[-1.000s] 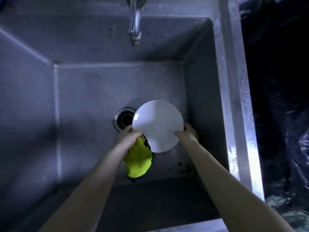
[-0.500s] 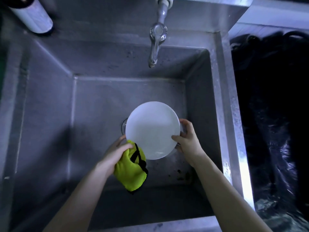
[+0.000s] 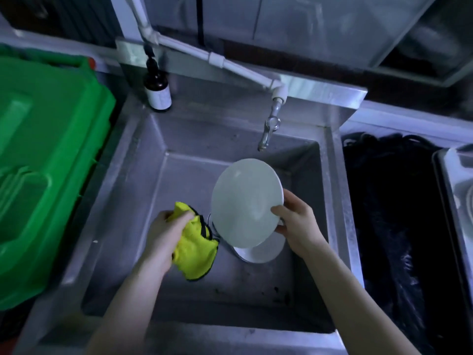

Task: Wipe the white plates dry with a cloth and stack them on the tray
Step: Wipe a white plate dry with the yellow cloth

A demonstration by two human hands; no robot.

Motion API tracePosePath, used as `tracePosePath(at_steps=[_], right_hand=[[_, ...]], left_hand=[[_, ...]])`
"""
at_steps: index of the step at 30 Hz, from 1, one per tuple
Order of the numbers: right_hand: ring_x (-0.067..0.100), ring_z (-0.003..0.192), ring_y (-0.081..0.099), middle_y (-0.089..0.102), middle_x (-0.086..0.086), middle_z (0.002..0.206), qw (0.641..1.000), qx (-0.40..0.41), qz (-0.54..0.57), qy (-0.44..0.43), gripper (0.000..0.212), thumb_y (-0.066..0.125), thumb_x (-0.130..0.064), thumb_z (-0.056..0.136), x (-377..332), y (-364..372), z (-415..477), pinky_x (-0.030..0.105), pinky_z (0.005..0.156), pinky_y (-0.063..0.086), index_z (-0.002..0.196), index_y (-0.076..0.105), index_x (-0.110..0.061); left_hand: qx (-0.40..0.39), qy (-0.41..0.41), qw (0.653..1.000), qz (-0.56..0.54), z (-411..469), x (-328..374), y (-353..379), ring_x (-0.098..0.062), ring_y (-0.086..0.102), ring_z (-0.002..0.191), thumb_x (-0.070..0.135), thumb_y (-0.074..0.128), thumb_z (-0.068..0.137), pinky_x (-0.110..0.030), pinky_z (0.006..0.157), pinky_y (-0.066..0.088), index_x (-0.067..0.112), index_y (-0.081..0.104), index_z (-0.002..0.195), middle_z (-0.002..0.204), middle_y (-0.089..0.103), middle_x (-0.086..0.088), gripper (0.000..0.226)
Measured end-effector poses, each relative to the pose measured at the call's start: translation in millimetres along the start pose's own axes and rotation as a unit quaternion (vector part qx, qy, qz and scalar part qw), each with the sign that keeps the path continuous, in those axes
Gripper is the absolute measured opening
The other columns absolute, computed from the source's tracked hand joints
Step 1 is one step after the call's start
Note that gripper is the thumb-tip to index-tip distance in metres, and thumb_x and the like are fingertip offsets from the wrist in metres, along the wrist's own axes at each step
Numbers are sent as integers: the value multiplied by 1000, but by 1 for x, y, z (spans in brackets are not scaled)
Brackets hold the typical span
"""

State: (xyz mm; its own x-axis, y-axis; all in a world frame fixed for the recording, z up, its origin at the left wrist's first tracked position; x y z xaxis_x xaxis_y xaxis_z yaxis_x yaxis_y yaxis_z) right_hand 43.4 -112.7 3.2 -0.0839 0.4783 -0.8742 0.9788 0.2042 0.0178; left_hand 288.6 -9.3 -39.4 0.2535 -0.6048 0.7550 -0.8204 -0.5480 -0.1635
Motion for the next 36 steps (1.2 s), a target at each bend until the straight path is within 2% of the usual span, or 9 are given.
tracePosePath(at_steps=[3,6,8,11,18,22,27,32,36], right_hand=[[30,96,64,71,6,107,998,-29,46,-9,56,46,11,90,-11,-1,-18,49,82,58,116,73,-32],[34,86,50,63,14,98,994,-70,75,-34,57,46,10,90,-25,6,-34,45,75,56,111,76,-34],[31,87,42,56,15,96,989,-92,101,-57,52,48,7,88,-39,10,-44,37,70,52,113,75,-30],[31,82,55,65,18,95,981,-78,147,-101,45,50,4,87,-62,2,-52,35,67,53,117,72,-21],[33,89,48,60,22,97,972,-67,171,-147,36,48,4,93,-86,-16,-65,36,68,50,116,70,-11],[32,88,47,59,20,98,970,-61,186,-144,38,49,3,91,-81,-17,-75,34,70,46,117,71,-14],[21,77,65,70,9,93,962,-49,197,-185,45,51,6,85,-97,-27,-82,33,58,55,121,70,-14],[26,72,60,65,13,87,957,-33,217,-189,42,44,11,88,-100,-29,-80,31,55,53,115,70,-10],[29,84,48,57,20,96,969,-35,186,-161,31,51,0,94,-86,-18,-81,32,64,49,115,70,-12]], left_hand=[[16,123,991,-49,-23,53,-5,-26,65,71,37,71,47,-30,58,48,13,57,89,74,64,-1,50],[-62,259,964,-14,-58,94,11,-26,65,74,32,71,55,-34,60,55,30,56,93,85,67,8,40],[-130,394,901,127,-86,108,29,-10,66,99,36,70,66,-31,84,54,36,59,117,109,69,11,52],[-154,533,763,333,-112,108,49,-9,43,134,35,59,83,-49,112,29,24,54,139,137,57,10,57],[-153,662,613,403,-133,118,87,-16,42,130,29,39,100,-43,101,42,29,46,145,147,45,10,45],[-86,657,622,417,-117,142,99,-20,46,130,41,37,100,-47,99,41,32,47,144,144,47,6,45],[-68,563,742,357,-86,146,82,-31,38,140,32,48,98,-46,114,32,13,50,142,154,38,-4,48],[-86,630,673,378,-134,106,82,-25,51,127,35,36,99,-43,103,40,23,53,139,146,49,4,45],[-132,639,659,373,-148,114,98,-19,48,126,33,33,101,-42,102,40,27,48,142,146,46,9,44]])
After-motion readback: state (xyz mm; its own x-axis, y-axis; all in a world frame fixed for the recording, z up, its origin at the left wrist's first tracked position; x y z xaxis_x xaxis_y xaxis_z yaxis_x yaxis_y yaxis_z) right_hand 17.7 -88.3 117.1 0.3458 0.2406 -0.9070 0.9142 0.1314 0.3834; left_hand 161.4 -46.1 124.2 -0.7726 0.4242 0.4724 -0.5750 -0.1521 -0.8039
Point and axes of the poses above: each hand's wrist, its own z-axis towards the middle knuckle, its own y-axis out of the palm, x = y × z, the point moved 4 cm from there along z, towards the middle knuckle
